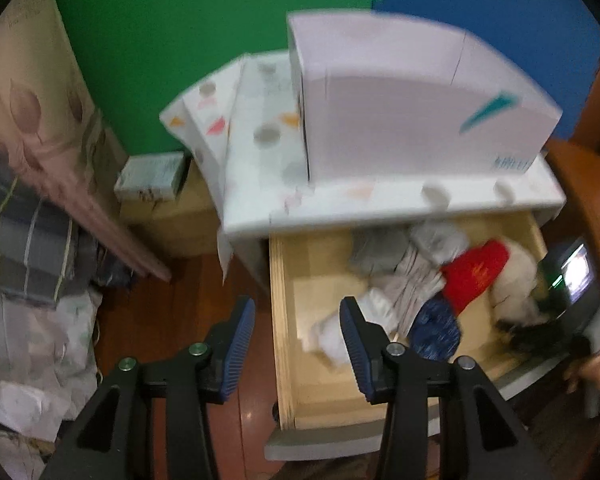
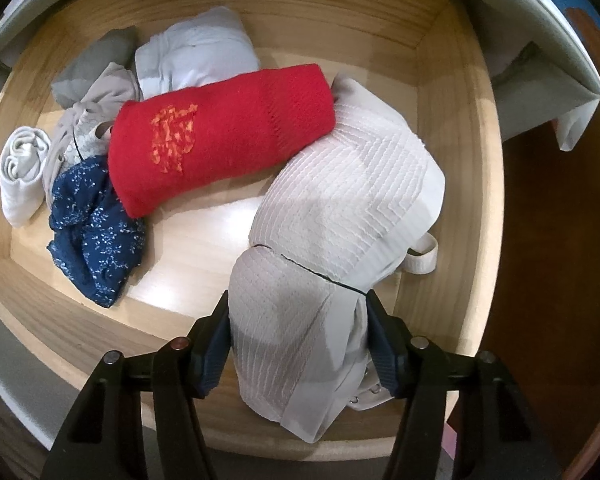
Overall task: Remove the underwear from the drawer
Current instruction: 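Lift the beige bra with the right gripper while the left gripper returns over the drawer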
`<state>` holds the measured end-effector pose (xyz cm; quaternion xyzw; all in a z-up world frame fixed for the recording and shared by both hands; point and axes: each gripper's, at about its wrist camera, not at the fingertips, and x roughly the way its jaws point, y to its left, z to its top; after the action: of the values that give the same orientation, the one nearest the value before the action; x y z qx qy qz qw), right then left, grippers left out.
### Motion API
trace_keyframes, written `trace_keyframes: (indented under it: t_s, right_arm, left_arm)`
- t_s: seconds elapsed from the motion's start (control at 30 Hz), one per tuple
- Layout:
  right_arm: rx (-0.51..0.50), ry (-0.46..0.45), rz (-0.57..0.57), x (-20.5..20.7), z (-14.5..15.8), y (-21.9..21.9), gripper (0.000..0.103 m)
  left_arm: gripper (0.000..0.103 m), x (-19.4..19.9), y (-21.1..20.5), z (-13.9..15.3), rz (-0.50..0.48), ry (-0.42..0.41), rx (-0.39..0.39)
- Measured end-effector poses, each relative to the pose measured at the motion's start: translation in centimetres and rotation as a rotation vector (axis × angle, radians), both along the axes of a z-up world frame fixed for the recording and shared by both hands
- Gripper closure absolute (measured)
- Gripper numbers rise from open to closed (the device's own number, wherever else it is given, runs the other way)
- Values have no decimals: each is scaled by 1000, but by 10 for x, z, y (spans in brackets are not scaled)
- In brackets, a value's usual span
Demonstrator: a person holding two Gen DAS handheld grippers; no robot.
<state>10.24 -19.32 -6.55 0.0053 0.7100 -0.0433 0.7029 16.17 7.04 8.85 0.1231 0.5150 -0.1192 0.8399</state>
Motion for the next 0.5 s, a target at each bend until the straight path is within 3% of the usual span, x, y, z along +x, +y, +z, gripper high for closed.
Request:
trace_keyframes:
  t_s: [0.17,0.5]
  right_arm:
    - [29,-14,-22,4,17,-9,48]
    - [50,-74,-19,10,71,-21,48]
  left_arm:
    - [58,-13,-4,-35,-11,-14,84]
    - [58,-21,-6,-79,26,6,74]
